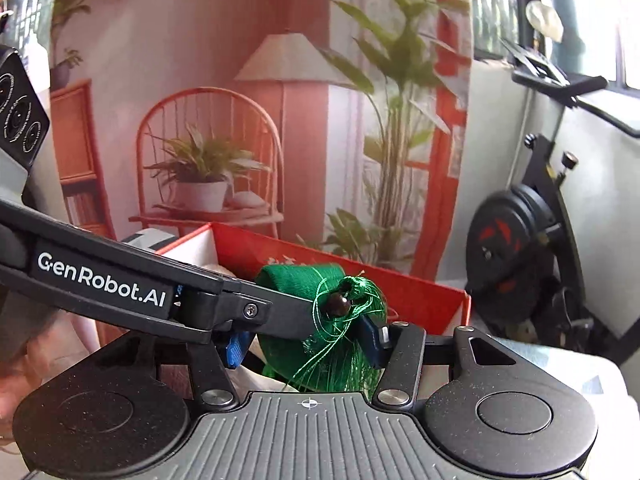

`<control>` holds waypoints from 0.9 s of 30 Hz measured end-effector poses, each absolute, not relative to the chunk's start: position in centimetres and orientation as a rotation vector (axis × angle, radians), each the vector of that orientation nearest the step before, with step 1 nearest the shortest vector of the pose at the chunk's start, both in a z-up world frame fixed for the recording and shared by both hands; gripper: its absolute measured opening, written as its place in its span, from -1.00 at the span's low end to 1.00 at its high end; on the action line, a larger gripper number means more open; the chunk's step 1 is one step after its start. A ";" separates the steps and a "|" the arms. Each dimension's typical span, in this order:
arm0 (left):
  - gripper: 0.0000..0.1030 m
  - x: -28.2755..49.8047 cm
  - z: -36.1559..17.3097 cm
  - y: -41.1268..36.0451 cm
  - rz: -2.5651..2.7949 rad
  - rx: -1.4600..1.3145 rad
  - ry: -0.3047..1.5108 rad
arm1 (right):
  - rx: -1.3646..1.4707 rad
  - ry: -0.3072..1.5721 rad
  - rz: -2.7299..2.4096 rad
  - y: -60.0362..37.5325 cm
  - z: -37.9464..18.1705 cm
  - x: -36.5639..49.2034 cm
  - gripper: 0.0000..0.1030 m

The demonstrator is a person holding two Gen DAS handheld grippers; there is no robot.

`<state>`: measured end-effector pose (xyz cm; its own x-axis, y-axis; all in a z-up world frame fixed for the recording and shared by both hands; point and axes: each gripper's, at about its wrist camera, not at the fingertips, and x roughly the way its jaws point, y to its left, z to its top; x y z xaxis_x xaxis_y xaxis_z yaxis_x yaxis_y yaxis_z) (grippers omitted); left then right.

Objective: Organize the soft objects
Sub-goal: 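Lower the green ball into the box and open the right tool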

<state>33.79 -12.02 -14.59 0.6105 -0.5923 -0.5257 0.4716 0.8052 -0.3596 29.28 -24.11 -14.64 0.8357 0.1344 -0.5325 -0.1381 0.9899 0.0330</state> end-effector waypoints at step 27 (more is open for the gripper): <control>1.00 27.0 -7.0 -4.7 -0.224 0.039 0.524 | 0.131 0.480 -0.196 -24.9 -10.9 23.1 0.99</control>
<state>27.02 -4.69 -7.00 0.8420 -0.2022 -0.5002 0.2218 0.9749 -0.0206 23.07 -24.91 -10.89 0.8685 -0.1562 -0.4704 0.2178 0.9728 0.0790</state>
